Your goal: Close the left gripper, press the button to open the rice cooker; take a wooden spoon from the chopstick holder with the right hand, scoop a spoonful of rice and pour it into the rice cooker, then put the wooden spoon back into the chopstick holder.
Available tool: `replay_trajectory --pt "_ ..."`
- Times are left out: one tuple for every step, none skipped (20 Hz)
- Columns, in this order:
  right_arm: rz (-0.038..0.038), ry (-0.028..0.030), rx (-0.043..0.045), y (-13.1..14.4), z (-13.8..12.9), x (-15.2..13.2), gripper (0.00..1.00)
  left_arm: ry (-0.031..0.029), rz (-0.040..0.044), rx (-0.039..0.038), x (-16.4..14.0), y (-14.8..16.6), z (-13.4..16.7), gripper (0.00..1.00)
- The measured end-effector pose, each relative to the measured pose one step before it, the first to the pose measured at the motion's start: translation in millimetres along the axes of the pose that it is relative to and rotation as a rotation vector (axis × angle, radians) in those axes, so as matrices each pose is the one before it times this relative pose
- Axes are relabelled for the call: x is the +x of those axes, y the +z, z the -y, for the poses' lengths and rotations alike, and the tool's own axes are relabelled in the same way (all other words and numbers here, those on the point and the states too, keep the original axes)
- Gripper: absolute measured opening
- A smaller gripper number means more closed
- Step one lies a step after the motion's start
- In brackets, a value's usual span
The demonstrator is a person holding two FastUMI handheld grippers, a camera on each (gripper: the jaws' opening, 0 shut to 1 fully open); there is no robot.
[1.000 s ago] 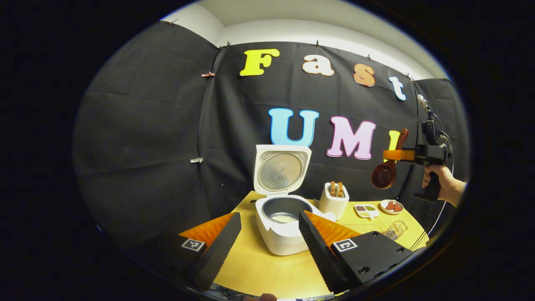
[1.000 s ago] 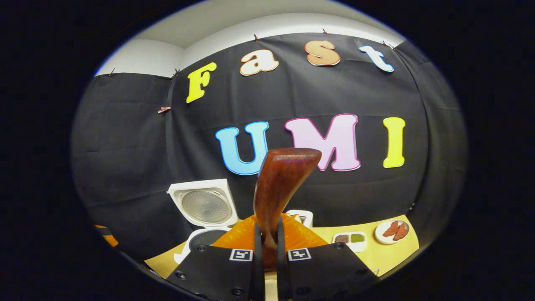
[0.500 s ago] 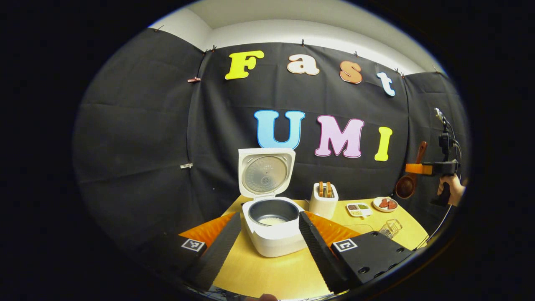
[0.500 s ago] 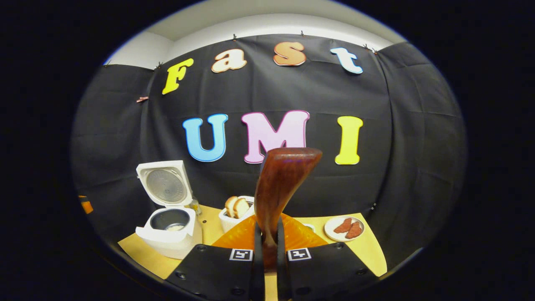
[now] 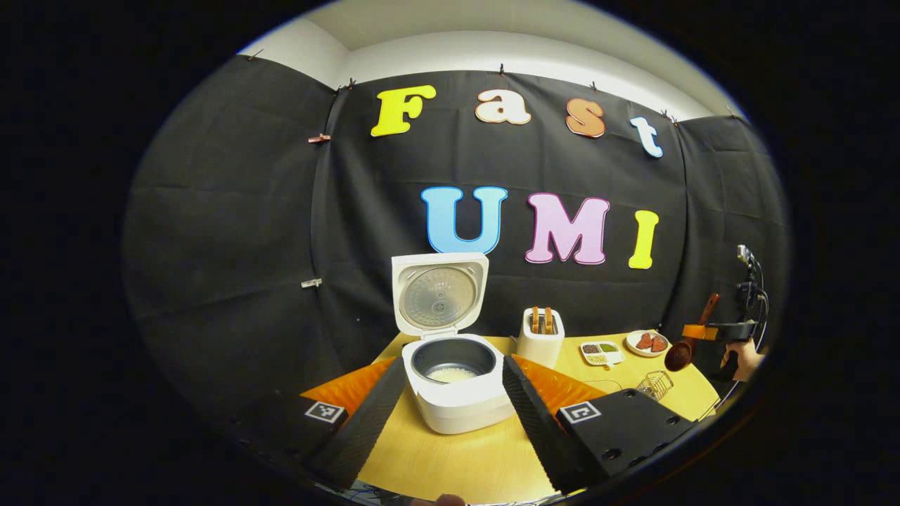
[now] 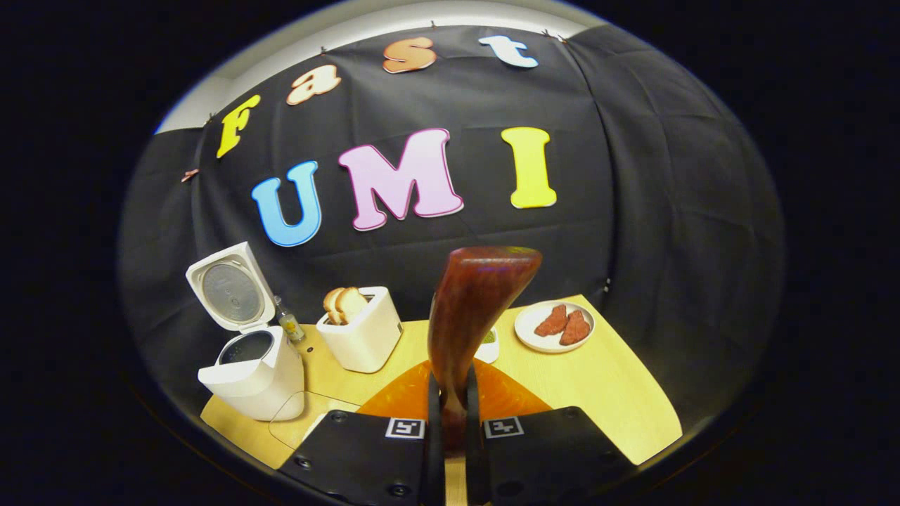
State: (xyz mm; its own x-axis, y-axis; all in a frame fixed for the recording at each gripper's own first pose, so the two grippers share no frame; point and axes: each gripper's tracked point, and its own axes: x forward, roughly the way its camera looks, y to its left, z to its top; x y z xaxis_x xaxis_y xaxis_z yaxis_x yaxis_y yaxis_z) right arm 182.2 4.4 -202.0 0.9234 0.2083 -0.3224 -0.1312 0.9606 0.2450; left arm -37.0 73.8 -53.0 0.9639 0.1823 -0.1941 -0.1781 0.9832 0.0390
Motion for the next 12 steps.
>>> replay_trajectory --pt "-0.01012 -0.01233 0.01458 -8.01 8.83 6.36 0.16 0.00411 -0.0016 0.00148 -0.99 2.5 2.12 0.95" --pt "-0.01059 -0.01078 0.00812 -6.58 7.42 6.38 0.16 0.00576 -0.00031 0.00293 -0.61 2.53 1.75 0.95" --pt "-0.01019 -0.01378 0.00451 -7.23 7.37 6.91 0.16 0.00809 0.0018 0.00482 -0.53 2.97 0.77 0.95" --pt "-0.01095 -0.01276 0.00532 -6.94 7.46 5.22 0.16 0.00505 -0.00051 0.00638 -0.29 1.19 1.39 0.95" --pt "-0.01499 -0.01033 0.00826 -8.24 5.87 6.86 0.16 0.00633 -0.00081 0.00472 -0.34 0.9 1.08 0.95" --pt "-0.01708 -0.00865 0.01179 -8.96 4.6 5.21 0.16 0.00484 -0.00327 0.00164 0.86 -0.95 1.33 0.95" --pt "-0.01818 -0.0043 0.01184 -7.84 2.1 6.36 0.16 0.00312 -0.00378 -0.00228 0.59 0.28 1.17 0.96" --pt "-0.01793 -0.00403 0.01259 -7.44 2.76 4.86 0.17 0.00163 -0.00465 -0.00532 0.23 -1.02 2.12 0.95" --pt "-0.01389 -0.00369 0.01436 -5.45 2.76 3.9 0.17 0.00212 -0.00276 -0.00534 0.66 0.02 1.42 0.95" --pt "-0.01297 -0.00312 0.01365 -4.84 3.37 2.53 0.17 -0.00052 -0.00562 -0.00244 0.84 -1.05 2.96 0.95" --pt "-0.00989 -0.00209 0.01664 -2.6 1.72 1.92 0.17 0.00118 -0.00416 0.00294 0.55 -1.6 1.86 0.95" --pt "-0.00544 -0.00496 0.0139 -2.22 1.67 2.28 0.19 -0.00035 -0.00247 0.00646 -0.25 -1.1 1.87 0.95"
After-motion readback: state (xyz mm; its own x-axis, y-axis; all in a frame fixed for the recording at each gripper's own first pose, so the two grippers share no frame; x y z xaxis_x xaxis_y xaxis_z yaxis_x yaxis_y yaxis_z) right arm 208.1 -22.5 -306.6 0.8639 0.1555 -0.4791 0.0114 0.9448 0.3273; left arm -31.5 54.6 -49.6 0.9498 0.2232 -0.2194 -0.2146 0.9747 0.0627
